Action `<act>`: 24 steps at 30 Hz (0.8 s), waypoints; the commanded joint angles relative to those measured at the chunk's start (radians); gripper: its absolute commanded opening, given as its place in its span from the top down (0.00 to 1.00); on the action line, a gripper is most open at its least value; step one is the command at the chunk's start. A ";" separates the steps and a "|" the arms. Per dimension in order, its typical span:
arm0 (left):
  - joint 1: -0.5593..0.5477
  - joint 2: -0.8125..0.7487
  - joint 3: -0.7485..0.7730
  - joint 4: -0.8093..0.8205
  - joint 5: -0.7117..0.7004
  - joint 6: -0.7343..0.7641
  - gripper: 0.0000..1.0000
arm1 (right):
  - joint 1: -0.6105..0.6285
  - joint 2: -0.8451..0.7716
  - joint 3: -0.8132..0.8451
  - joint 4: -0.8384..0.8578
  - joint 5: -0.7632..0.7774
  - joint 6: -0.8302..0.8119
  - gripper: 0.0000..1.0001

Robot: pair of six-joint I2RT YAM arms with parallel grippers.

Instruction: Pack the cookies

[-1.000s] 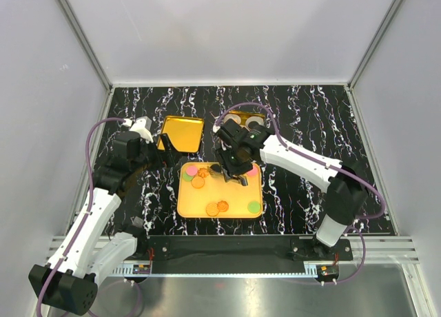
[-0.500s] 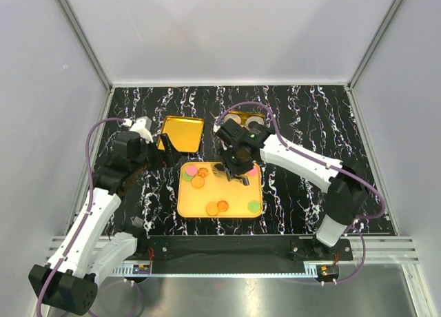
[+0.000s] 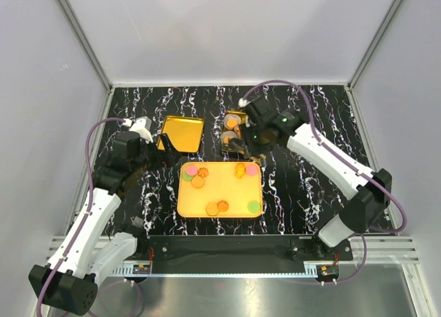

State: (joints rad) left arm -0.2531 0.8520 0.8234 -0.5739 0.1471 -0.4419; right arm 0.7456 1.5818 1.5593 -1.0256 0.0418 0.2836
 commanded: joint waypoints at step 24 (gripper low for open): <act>0.005 -0.013 -0.009 0.046 0.014 0.003 0.01 | -0.239 0.015 -0.087 0.125 -0.022 -0.046 0.59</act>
State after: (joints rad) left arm -0.2531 0.8520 0.8234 -0.5739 0.1471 -0.4416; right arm 0.5083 1.6024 1.4826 -0.9516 0.0334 0.2455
